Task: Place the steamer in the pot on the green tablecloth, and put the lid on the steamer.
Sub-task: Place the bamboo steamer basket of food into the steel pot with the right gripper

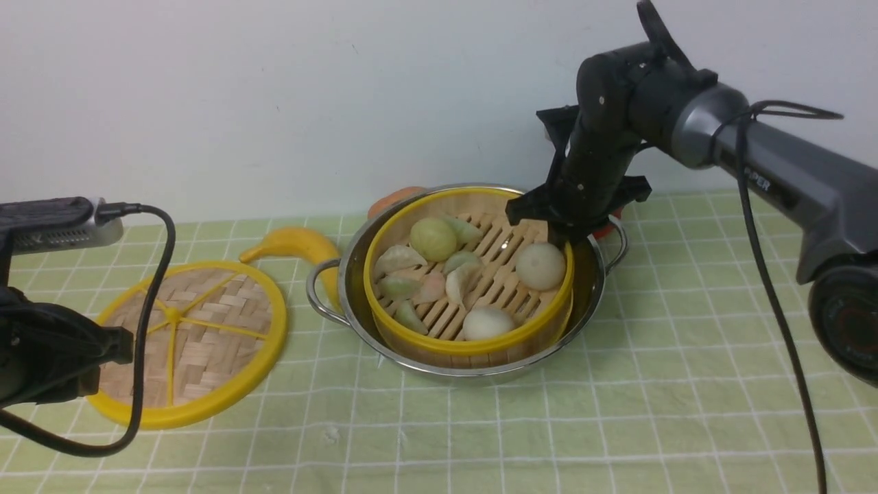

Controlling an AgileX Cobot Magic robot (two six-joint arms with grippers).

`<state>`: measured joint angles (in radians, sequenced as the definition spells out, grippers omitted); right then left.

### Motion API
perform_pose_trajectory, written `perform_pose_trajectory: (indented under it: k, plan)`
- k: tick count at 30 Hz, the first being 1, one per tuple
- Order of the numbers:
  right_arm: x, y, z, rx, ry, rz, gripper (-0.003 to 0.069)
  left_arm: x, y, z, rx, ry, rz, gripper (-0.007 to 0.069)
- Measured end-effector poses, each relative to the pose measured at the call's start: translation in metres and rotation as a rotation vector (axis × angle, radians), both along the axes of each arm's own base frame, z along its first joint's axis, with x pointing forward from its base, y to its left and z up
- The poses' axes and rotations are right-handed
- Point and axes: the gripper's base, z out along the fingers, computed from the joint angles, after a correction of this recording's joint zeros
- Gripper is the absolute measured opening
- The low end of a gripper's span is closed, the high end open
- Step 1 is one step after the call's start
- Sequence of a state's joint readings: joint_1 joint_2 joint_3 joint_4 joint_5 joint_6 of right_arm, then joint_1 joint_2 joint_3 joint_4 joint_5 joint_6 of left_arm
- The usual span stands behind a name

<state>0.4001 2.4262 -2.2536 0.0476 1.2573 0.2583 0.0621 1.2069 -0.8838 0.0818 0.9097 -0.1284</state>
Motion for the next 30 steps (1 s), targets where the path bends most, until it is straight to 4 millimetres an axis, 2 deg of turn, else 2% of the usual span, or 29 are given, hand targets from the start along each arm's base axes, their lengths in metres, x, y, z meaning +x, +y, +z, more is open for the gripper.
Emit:
perform_pose_trajectory:
  k: [6, 7, 8, 12, 16, 18, 20, 22, 24, 25, 26, 28, 29, 30]
  plan:
    - [0.001, 0.001, 0.001, 0.025, -0.005, -0.009, 0.0227, 0.001, 0.000, 0.001, 0.001, -0.016, -0.001, 0.0243]
    - [0.001, 0.002, 0.001, 0.032, -0.005, -0.010, 0.0262, 0.002, 0.000, 0.001, 0.001, -0.027, -0.002, 0.0243]
    - [0.001, 0.002, 0.001, 0.038, -0.008, -0.011, 0.0335, 0.004, 0.000, 0.002, 0.002, -0.044, -0.004, 0.0243]
    - [0.000, 0.002, 0.006, 0.044, -0.018, -0.011, 0.0451, 0.008, 0.000, 0.004, -0.002, -0.096, 0.005, 0.0243]
    - [-0.001, 0.002, 0.017, 0.044, -0.040, 0.004, 0.0512, 0.016, 0.000, 0.005, -0.005, -0.125, 0.008, 0.0243]
    - [-0.004, -0.001, 0.038, 0.046, -0.086, 0.020, 0.0547, 0.029, 0.001, 0.004, -0.006, -0.124, 0.009, 0.0243]
    - [-0.006, -0.002, 0.049, 0.046, -0.109, 0.024, 0.0554, 0.036, 0.001, 0.004, -0.006, -0.122, 0.009, 0.0243]
    - [-0.012, -0.007, 0.077, 0.037, -0.174, 0.041, 0.0561, 0.059, 0.003, 0.003, -0.007, -0.111, 0.010, 0.0243]
    - [-0.018, -0.012, 0.100, 0.019, -0.228, 0.049, 0.0563, 0.073, 0.004, 0.001, -0.009, -0.105, 0.012, 0.0243]
    - [-0.019, -0.013, 0.102, 0.021, -0.233, 0.049, 0.0563, 0.077, 0.004, 0.000, -0.009, -0.103, 0.012, 0.0243]
    - [-0.027, -0.019, 0.128, 0.007, -0.294, 0.055, 0.0564, 0.092, 0.005, -0.003, -0.009, -0.096, 0.012, 0.0243]
    - [-0.037, -0.025, 0.156, 0.002, -0.357, 0.060, 0.0564, 0.111, 0.006, -0.008, -0.010, -0.081, 0.012, 0.0243]
    - [-0.039, -0.026, 0.159, 0.001, -0.364, 0.061, 0.0564, 0.113, 0.006, -0.008, -0.010, -0.077, 0.013, 0.0243]
    - [-0.049, -0.032, 0.180, -0.003, -0.411, 0.060, 0.0564, 0.125, 0.007, -0.013, -0.011, -0.049, 0.015, 0.0243]
